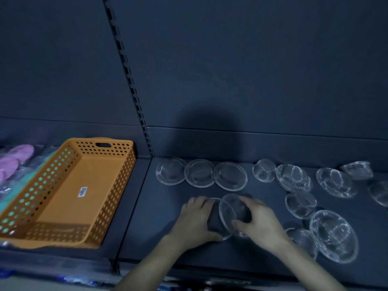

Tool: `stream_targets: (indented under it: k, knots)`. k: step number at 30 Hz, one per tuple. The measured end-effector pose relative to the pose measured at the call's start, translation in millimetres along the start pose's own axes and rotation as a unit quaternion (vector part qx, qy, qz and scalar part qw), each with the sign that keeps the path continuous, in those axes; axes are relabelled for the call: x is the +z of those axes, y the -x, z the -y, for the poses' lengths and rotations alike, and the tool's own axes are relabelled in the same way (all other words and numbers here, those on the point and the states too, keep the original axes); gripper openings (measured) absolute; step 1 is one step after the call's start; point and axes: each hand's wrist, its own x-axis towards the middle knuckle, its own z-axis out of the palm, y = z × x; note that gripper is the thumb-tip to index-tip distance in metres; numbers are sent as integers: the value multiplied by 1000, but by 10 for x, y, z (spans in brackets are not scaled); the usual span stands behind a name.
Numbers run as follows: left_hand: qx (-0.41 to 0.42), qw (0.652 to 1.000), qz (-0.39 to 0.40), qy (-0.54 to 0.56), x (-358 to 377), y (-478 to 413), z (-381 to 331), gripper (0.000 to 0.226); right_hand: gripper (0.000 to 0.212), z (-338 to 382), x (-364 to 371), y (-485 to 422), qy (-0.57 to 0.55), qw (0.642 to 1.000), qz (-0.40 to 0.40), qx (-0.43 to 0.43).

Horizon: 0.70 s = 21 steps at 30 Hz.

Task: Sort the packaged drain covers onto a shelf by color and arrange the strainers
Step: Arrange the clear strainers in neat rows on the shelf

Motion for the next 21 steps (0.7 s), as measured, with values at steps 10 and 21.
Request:
stream_targets:
  k: [10,21]
  knots:
    - [-66,990,-117,32,-442,164,485,77,61,229,71,-160,2,1000,-26,-11]
    - [-134,989,-70,8,-579,191,800,80,60,504,376,-387,33,999,8,-20]
